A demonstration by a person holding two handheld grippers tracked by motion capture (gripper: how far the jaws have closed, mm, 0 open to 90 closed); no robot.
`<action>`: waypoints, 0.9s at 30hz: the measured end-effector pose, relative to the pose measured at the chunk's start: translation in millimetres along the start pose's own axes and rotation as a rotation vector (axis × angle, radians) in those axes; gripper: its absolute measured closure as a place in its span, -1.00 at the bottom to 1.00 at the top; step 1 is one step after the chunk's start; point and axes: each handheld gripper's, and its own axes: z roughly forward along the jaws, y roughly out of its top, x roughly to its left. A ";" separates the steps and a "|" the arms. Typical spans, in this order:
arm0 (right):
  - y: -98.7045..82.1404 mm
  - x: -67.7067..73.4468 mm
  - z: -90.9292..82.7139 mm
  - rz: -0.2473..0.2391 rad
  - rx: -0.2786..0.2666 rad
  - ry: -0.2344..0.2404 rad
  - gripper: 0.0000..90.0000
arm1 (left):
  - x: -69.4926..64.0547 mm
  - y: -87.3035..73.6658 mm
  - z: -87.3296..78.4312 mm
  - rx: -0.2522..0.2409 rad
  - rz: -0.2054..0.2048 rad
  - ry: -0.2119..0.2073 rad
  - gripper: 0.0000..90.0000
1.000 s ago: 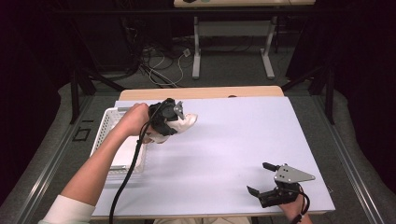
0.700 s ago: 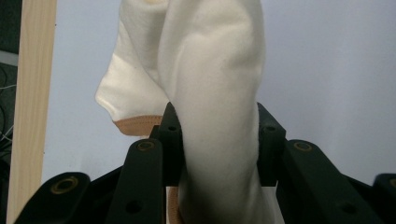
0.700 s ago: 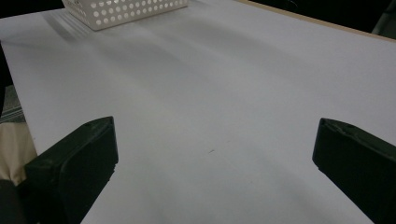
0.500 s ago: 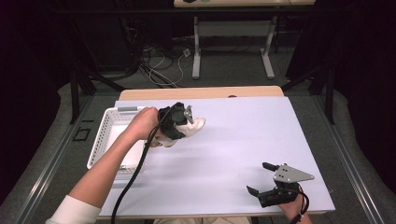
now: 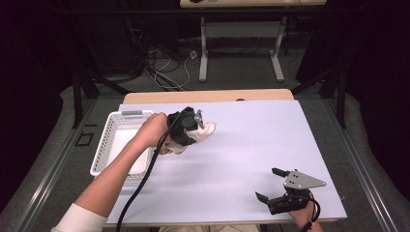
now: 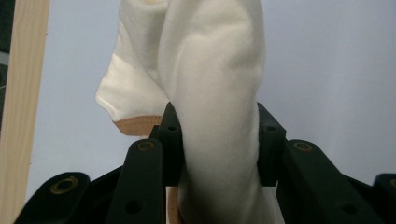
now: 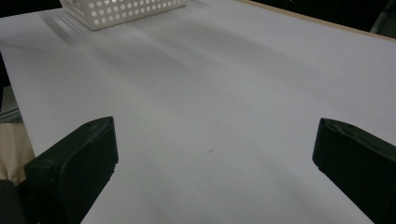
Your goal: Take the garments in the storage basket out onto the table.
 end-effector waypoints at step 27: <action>-0.6 -0.3 1.4 0.008 0.017 -0.012 -1.00 | -18.4 9.1 23.1 -0.041 -0.049 -0.028 0.42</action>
